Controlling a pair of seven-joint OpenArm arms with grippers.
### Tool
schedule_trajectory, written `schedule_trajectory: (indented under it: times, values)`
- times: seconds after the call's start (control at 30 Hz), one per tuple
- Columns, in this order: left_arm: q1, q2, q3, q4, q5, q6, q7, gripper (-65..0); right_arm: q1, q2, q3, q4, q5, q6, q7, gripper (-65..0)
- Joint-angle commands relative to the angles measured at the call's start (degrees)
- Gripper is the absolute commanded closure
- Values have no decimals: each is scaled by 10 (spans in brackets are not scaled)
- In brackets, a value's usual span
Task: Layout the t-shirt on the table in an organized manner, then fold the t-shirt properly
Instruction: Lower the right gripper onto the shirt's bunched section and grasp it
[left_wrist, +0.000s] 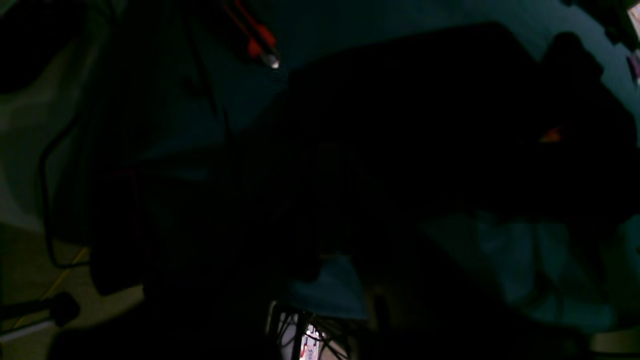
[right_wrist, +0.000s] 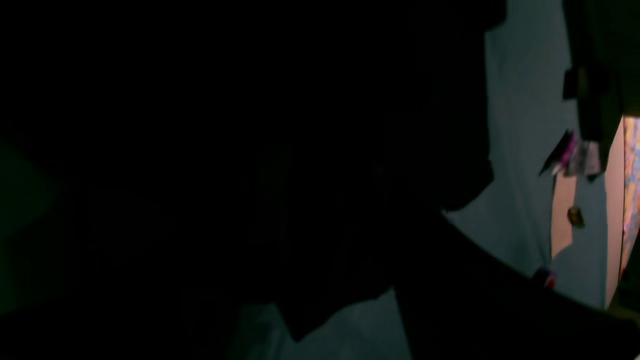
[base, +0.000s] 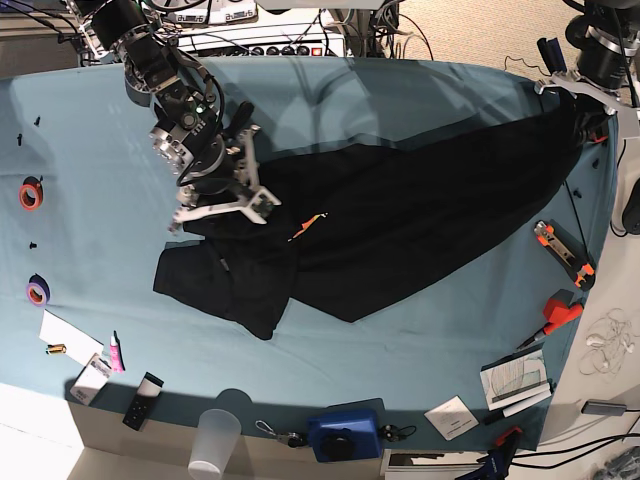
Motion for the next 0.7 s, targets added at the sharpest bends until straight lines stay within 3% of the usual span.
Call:
schedule_trajectory:
  times: [0.0, 0.1, 0.2, 0.43, 0.57, 0.67]
  values:
    - [3, -5, -3, 10, -12, -2, -14, 0, 9, 6, 3, 6, -16, -15, 8, -185]
    - [3, -5, -3, 10, -13, -2, -14, 0, 8, 6, 7, 6, -50, -41, 7, -86]
    - [3, -5, -3, 10, -13, -2, -15, 0, 10, 6, 13, 6, -67, -45, 5, 0]
    - [3, -5, -3, 10, -12, -2, -14, 0, 11, 6, 24, 9, -105, -73, 12, 0]
    - [3, -5, -3, 10, -12, -2, -14, 0, 11, 6, 24, 38, -63, -72, -23, 0]
    - [3, -5, -3, 10, -13, -2, -14, 0, 11, 6, 24, 85, -19, -45, -74, 0]
